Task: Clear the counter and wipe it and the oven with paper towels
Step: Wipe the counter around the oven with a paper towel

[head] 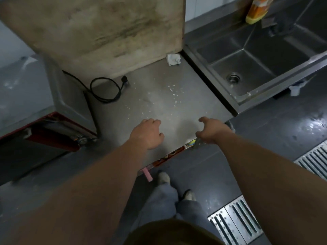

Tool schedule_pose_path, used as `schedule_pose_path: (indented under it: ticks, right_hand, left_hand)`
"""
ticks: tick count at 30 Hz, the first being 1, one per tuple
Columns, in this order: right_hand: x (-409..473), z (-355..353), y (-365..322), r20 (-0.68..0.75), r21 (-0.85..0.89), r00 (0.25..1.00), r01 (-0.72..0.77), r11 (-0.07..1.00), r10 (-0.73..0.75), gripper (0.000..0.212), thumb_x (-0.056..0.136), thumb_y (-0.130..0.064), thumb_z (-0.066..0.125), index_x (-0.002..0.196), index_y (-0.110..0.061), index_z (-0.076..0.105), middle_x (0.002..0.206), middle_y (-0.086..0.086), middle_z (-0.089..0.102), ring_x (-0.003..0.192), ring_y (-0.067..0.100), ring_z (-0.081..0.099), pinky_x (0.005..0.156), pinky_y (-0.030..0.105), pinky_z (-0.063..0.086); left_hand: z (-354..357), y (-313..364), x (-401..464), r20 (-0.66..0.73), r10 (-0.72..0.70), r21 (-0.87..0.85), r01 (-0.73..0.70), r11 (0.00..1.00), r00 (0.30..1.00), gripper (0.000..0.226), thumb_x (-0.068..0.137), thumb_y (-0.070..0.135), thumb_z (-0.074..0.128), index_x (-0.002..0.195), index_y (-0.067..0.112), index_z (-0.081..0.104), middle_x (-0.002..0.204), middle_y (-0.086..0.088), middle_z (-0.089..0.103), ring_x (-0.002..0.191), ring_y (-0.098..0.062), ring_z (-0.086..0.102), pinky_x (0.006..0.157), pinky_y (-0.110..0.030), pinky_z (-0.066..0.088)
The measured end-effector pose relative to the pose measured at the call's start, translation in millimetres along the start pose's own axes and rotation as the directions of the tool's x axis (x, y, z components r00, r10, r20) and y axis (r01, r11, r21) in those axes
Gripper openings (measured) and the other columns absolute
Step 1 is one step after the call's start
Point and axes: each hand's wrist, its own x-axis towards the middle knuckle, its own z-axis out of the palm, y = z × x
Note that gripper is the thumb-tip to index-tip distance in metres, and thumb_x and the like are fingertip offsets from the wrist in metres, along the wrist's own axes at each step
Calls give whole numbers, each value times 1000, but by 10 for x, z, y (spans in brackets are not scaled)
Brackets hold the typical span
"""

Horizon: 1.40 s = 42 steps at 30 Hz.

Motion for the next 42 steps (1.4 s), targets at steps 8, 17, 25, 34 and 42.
schedule_pose_path:
  ticks: [8, 17, 25, 34, 42]
  right_hand:
    - [538, -274, 130, 45, -85, 998, -34, 996, 38, 71, 81, -39, 60, 147, -31, 35, 117, 4, 62, 90, 23, 63, 81, 36, 55]
    - [1619, -549, -282, 29, -116, 999, 31, 993, -28, 72, 85, -46, 64, 148, -30, 33, 137, 6, 55, 108, 26, 60, 84, 33, 51]
    - [2526, -800, -694, 7, -181, 989, 146, 973, -147, 70, 87, -48, 61, 148, -27, 34, 136, 9, 53, 116, 30, 56, 92, 38, 50]
    - [3738, -1097, -954, -111, -273, 947, 261, 926, -300, 62, 90, -42, 55, 145, -21, 37, 136, 11, 50, 117, 32, 53, 88, 39, 47]
    - [4723, -1051, -1247, -189, -357, 909, 288, 889, -371, 71, 92, -54, 47, 146, -9, 36, 144, 17, 43, 130, 38, 40, 103, 47, 39]
  left_hand:
    - [208, -184, 672, 95, -122, -38, 126, 991, 988, 52, 93, 41, 47, 140, 17, 47, 139, -10, 51, 129, -29, 44, 105, -42, 43]
    - [572, 358, 1302, 139, -70, -108, 85, 990, 988, 44, 97, 32, 38, 137, 14, 43, 138, -11, 45, 128, -30, 39, 105, -43, 36]
    - [749, -7, 1620, 95, -244, -111, 254, 961, 965, 71, 100, 51, 30, 160, 19, 8, 167, -14, 3, 153, -36, -1, 122, -53, 10]
    - [1233, -56, 1679, -27, -322, -131, 316, 940, 946, 67, 97, 53, 26, 156, 21, 33, 164, -15, 19, 152, -35, 16, 118, -63, 13]
    - [1438, -59, 1807, -278, -267, -91, 251, 964, 923, 73, 82, 38, 50, 151, 17, 42, 160, -17, 29, 147, -39, 29, 114, -62, 26]
